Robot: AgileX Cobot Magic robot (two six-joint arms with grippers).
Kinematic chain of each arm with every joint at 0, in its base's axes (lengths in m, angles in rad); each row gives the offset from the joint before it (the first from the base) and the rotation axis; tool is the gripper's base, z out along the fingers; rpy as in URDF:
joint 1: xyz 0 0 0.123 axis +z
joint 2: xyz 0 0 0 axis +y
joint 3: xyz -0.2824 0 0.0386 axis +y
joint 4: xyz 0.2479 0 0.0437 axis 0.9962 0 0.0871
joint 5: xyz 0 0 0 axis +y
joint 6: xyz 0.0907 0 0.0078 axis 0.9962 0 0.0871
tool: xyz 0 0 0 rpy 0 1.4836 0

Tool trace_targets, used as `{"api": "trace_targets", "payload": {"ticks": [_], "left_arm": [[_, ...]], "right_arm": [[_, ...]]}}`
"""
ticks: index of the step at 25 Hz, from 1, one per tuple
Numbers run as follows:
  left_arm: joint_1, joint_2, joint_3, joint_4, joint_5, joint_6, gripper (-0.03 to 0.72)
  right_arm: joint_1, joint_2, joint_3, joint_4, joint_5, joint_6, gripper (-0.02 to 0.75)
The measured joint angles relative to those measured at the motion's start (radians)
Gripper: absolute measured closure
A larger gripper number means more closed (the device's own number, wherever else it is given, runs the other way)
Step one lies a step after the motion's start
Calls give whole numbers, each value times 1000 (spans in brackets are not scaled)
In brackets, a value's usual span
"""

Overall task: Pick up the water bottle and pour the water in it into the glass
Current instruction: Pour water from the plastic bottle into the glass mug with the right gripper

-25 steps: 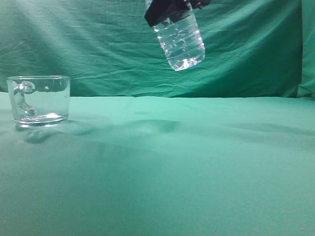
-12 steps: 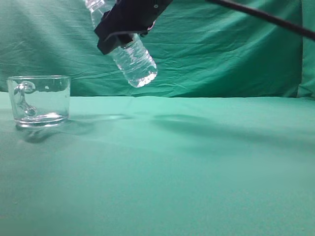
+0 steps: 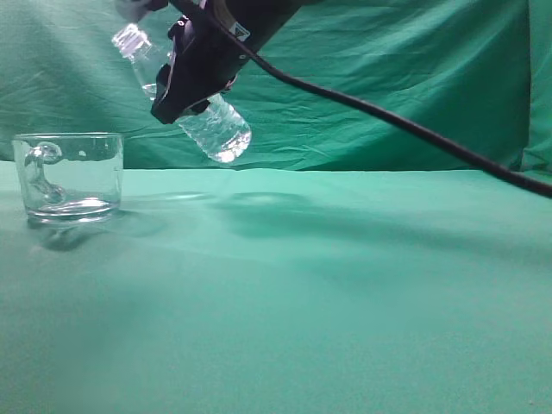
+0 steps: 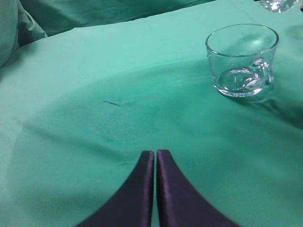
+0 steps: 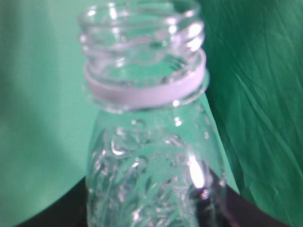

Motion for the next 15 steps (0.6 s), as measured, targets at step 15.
{"api": "trace_targets", "payload": {"ticks": [15], "left_arm": [[0, 0, 0, 0, 0, 0, 688]], "right_arm": [[21, 19, -21, -265, -22, -52, 414]]}}
